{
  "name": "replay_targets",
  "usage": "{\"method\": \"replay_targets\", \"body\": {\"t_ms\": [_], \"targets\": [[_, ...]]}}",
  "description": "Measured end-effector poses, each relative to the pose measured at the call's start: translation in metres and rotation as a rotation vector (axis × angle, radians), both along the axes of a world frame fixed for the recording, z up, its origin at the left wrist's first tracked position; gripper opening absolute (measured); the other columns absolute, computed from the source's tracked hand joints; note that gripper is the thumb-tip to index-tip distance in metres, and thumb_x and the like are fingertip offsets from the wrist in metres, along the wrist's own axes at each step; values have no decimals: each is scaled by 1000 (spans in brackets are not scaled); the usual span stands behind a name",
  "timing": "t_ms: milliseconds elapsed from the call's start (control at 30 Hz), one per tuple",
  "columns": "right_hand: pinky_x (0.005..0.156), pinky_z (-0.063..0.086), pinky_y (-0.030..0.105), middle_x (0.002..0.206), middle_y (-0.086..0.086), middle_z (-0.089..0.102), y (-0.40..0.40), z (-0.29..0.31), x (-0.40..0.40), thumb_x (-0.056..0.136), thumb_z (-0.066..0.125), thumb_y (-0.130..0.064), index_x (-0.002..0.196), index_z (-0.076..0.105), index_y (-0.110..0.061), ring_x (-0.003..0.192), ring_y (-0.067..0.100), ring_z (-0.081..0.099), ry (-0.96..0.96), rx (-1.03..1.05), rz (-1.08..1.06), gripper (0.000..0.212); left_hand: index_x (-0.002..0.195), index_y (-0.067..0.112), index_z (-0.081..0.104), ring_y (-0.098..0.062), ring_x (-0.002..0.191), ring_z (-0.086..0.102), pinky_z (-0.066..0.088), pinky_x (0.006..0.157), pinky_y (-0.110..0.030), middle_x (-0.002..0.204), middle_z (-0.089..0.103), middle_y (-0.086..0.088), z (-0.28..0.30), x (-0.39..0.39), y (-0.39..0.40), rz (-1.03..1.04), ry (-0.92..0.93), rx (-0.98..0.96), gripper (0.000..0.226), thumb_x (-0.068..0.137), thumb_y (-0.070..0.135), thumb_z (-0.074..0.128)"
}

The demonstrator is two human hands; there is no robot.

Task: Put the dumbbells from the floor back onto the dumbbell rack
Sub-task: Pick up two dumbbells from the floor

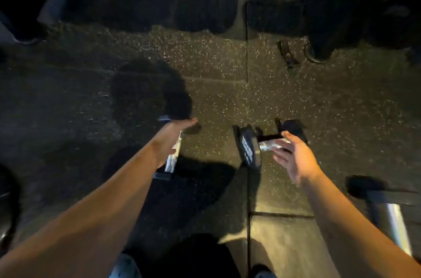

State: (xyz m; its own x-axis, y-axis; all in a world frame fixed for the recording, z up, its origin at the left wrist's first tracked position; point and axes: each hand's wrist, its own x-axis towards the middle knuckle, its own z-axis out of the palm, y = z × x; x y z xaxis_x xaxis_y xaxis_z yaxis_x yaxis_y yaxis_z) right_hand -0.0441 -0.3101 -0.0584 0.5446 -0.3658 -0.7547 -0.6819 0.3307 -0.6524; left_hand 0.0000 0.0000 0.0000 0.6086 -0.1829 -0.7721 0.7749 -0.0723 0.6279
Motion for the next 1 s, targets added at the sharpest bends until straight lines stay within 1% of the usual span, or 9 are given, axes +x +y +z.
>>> {"method": "replay_targets", "body": {"t_ms": [67,133,200,300,400,567,700,867,1000], "targets": [[92,52,44,125,14,66,1,-37,4,97,60,-32,137,56,-9,116,35,64,49,-78,-85,47,130,23,61,14,101,65,43,93,-16,125,65,11,-34,3,-6,84,-27,24,31,100,27,56],[89,58,50,129,19,66,1,-71,10,84,72,-33,139,53,-4,108,39,68,106,-134,-211,65,122,7,68,2,72,73,51,64,-14,97,73,3,-76,9,-5,166,-71,146,37,89,24,70],[86,60,53,126,21,66,7,-90,17,78,78,-30,140,50,-3,103,40,70,125,-68,-354,73,118,2,66,-18,79,70,49,65,-26,92,71,-6,-111,17,-4,184,3,307,44,82,26,75],[86,59,49,119,15,69,9,-111,34,93,69,-28,131,58,-8,99,33,71,65,113,-428,44,114,1,61,-27,85,63,50,78,-40,98,67,-13,-149,28,-2,128,57,546,40,88,31,70],[89,58,50,123,12,70,6,-115,39,96,63,-27,132,62,-18,101,30,72,72,219,-397,37,116,-4,66,-42,103,69,56,88,-44,109,71,-24,-170,36,2,95,-56,606,48,91,37,67],[102,51,53,94,12,68,18,-84,18,99,60,-31,136,55,-9,91,30,67,51,248,-272,44,101,10,63,-30,71,68,58,72,-40,81,68,-14,-163,29,13,10,-134,620,36,91,44,65],[57,64,37,87,10,67,37,-25,1,99,60,-27,131,54,-12,62,22,72,17,285,-202,36,94,10,61,-20,55,56,50,57,-35,65,59,-4,-109,27,16,97,-201,527,25,93,35,64],[65,61,41,81,12,68,59,108,7,99,61,-23,121,51,-13,66,28,75,-114,250,-7,26,76,14,60,-25,57,60,59,67,-51,61,63,-6,25,39,31,118,-272,507,28,92,37,64],[71,47,44,78,10,69,82,254,34,99,60,-24,110,52,-14,64,26,75,-221,187,140,16,84,14,67,-18,51,61,57,61,-43,60,70,0,163,53,57,134,-307,464,25,89,39,65]]}}
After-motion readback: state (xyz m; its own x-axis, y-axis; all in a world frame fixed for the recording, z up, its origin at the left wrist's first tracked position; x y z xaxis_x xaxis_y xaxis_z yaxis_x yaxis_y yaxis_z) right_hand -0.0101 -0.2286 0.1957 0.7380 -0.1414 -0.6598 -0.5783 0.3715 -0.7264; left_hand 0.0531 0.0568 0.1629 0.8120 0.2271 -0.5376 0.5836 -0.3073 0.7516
